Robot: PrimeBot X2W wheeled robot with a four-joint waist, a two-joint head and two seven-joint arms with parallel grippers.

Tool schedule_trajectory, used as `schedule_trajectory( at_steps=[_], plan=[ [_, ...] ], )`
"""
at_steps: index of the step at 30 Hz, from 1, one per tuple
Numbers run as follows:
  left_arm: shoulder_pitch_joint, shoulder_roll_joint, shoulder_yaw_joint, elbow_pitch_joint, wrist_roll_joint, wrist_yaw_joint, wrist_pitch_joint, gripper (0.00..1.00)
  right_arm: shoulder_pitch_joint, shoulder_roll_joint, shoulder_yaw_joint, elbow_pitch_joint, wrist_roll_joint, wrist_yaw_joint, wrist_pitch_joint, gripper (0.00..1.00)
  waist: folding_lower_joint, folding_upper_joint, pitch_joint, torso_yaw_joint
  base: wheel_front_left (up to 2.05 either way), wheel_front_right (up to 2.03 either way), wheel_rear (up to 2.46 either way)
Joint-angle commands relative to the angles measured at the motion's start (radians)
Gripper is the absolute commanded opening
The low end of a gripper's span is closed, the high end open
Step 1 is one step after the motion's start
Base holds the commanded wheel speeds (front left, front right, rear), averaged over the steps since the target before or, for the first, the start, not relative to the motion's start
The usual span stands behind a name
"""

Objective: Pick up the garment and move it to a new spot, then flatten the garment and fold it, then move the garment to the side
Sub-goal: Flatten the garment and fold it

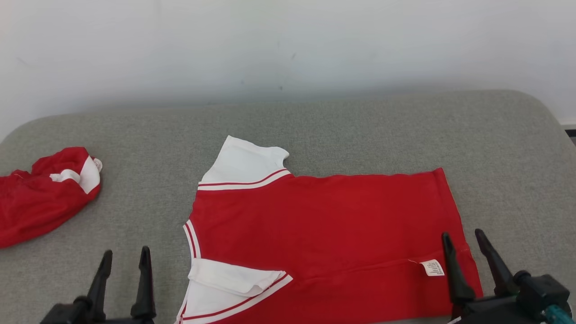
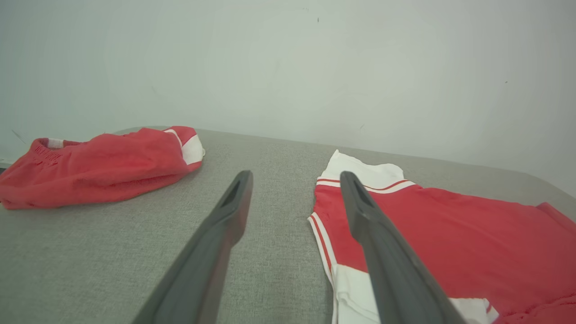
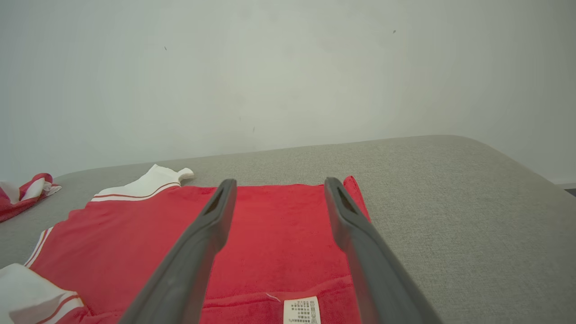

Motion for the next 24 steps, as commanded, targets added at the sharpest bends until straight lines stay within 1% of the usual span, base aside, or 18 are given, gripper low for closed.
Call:
schedule_trajectory(
  at_steps=[1,4,8,11,15,17,21,24],
  plan=[
    [-0.03,0.004,0.003,0.001,0.009,-0.002,-0.001,1.0,-0.019,-0.013,-0.004,0.004,0.009,-0.003,-0.001,1.0,0.0,0.0,0.016,-0.011,0.0,0.0,0.0],
    [-0.087,0.025,0.005,0.009,0.01,-0.01,-0.001,1.0,-0.06,-0.021,-0.019,0.018,0.046,-0.003,-0.001,1.0,0.0,0.0,0.045,-0.022,0.0,0.0,0.0],
    [-0.213,0.068,-0.025,0.025,0.017,-0.019,0.011,1.0,-0.152,-0.065,-0.023,0.044,0.059,-0.003,0.024,1.0,0.0,0.0,0.106,-0.042,0.0,0.0,0.0],
    [-0.335,0.116,-0.058,0.047,0.019,-0.021,0.06,1.0,-0.246,-0.094,-0.025,0.074,0.07,-0.003,0.062,1.0,0.0,0.0,0.165,-0.056,0.0,0.0,0.0],
    [-0.509,0.169,-0.111,0.089,-0.003,-0.026,0.121,1.0,-0.382,-0.122,-0.016,0.14,0.083,-0.003,0.144,1.0,0.0,0.0,0.246,-0.078,0.0,0.0,0.0],
    [-0.594,0.194,-0.153,0.121,-0.015,-0.027,0.157,1.0,-0.452,-0.135,-0.002,0.173,0.094,-0.003,0.175,1.0,0.0,0.0,0.283,-0.087,0.0,0.0,0.0],
    [-0.743,0.24,-0.248,0.197,-0.086,-0.025,0.247,1.0,-0.573,-0.156,0.047,0.249,0.104,-0.003,0.246,1.0,0.0,0.0,0.355,-0.108,0.0,0.0,0.0],
    [-0.839,0.278,-0.317,0.26,-0.137,-0.025,0.302,1.0,-0.647,-0.159,0.091,0.308,0.117,-0.003,0.279,1.0,0.0,0.0,0.393,-0.126,0.0,0.0,0.0]
  ],
)
